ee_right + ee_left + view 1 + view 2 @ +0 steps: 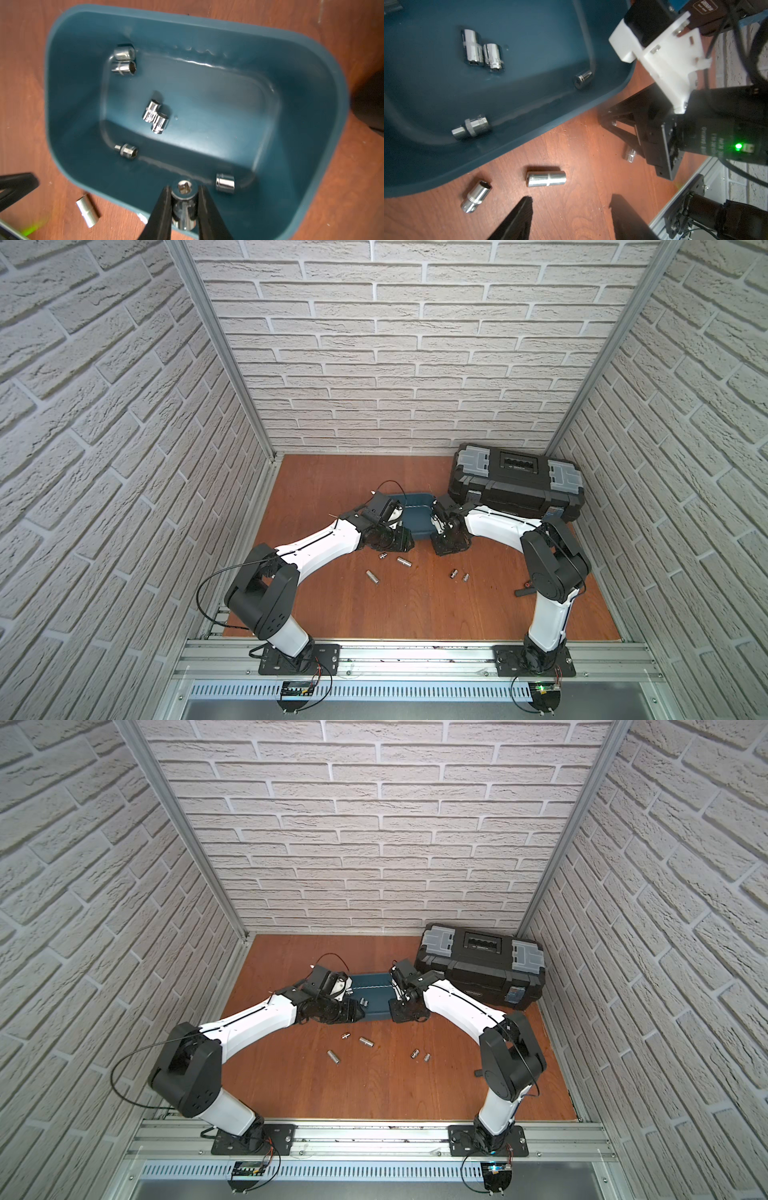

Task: Put the socket on the desktop into the storage box
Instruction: Place the socket head in the storage box.

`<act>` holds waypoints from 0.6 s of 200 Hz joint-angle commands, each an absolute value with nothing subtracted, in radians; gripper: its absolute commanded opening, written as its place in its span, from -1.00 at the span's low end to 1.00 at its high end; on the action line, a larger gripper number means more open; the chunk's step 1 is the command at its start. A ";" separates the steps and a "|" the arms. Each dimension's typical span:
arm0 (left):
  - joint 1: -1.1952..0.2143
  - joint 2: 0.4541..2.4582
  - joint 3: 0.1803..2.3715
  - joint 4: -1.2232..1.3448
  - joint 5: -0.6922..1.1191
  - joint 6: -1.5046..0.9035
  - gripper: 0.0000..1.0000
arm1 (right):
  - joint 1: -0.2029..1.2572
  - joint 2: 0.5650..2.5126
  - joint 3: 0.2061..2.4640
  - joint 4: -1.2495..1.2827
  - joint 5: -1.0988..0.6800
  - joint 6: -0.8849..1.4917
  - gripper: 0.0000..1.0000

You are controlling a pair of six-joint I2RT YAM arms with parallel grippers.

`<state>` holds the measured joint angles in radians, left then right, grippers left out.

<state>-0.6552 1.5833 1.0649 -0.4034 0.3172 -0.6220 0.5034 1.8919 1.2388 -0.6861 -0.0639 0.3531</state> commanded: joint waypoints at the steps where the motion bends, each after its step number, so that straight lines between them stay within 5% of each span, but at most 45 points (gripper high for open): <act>1: -0.647 1.571 1.051 -0.387 0.310 -0.612 0.30 | 0.517 1.878 1.258 -0.699 -0.052 0.348 -0.58; 120: -0.559 1.560 1.091 -0.361 0.338 -0.614 0.31 | 0.525 1.693 1.319 -0.784 -0.080 0.378 -0.59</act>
<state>-0.5804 1.5829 1.0615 -0.3889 0.3237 -0.6224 0.5163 1.7405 1.2648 -0.7567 -0.0700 0.3641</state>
